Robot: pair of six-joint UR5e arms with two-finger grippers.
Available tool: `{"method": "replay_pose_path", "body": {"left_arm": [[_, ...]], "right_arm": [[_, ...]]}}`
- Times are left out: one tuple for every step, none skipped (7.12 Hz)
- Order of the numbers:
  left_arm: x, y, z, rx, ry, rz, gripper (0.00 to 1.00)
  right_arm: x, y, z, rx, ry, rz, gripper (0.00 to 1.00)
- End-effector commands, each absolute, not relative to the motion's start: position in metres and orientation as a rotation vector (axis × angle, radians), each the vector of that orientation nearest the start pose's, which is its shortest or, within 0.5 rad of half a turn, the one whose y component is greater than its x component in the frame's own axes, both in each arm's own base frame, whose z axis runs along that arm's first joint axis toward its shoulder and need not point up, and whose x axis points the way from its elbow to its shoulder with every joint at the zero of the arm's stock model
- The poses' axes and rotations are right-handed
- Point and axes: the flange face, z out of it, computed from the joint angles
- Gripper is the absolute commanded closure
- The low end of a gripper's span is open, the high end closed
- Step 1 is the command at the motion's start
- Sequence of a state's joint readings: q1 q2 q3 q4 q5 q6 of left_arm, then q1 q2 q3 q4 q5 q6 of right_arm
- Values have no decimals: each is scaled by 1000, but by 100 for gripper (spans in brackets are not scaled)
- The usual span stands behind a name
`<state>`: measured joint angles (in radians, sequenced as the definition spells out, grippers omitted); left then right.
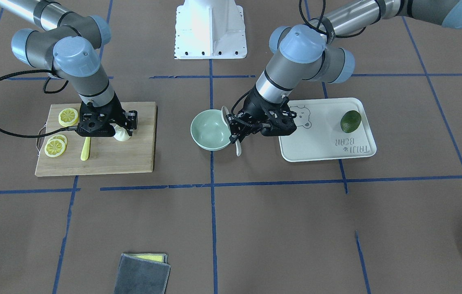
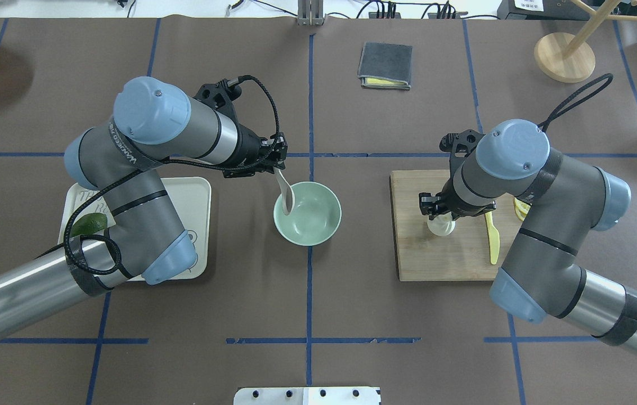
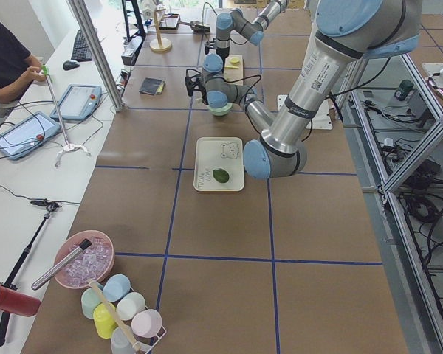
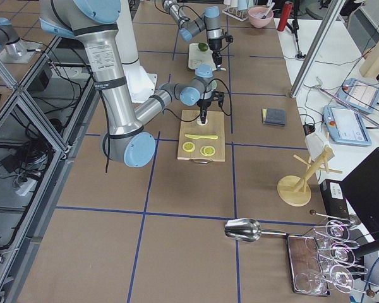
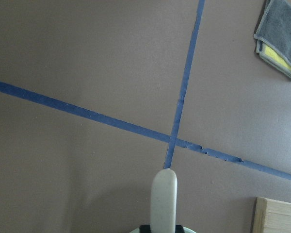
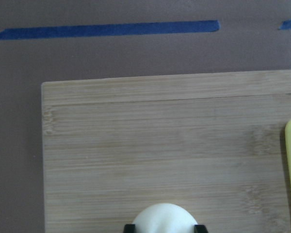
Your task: Put spoon and bun in bowl
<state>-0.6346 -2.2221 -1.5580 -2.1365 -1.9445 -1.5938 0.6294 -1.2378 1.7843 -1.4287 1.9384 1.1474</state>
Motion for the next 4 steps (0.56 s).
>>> {"method": "replay_pose_path", "body": {"left_arm": [[515, -483, 206, 17, 1246, -363, 100], [528, -479, 209, -9, 1277, -385, 100], [541, -479, 204, 10, 1298, -435, 100], [550, -481, 193, 17, 1303, -453, 100]], "right_arm": [[-434, -437, 363, 41, -777, 66, 100], [-432, -439, 356, 46, -787, 66, 100], [-420, -444, 348, 52, -804, 79, 100], [-411, -450, 345, 43, -817, 88, 100]]}}
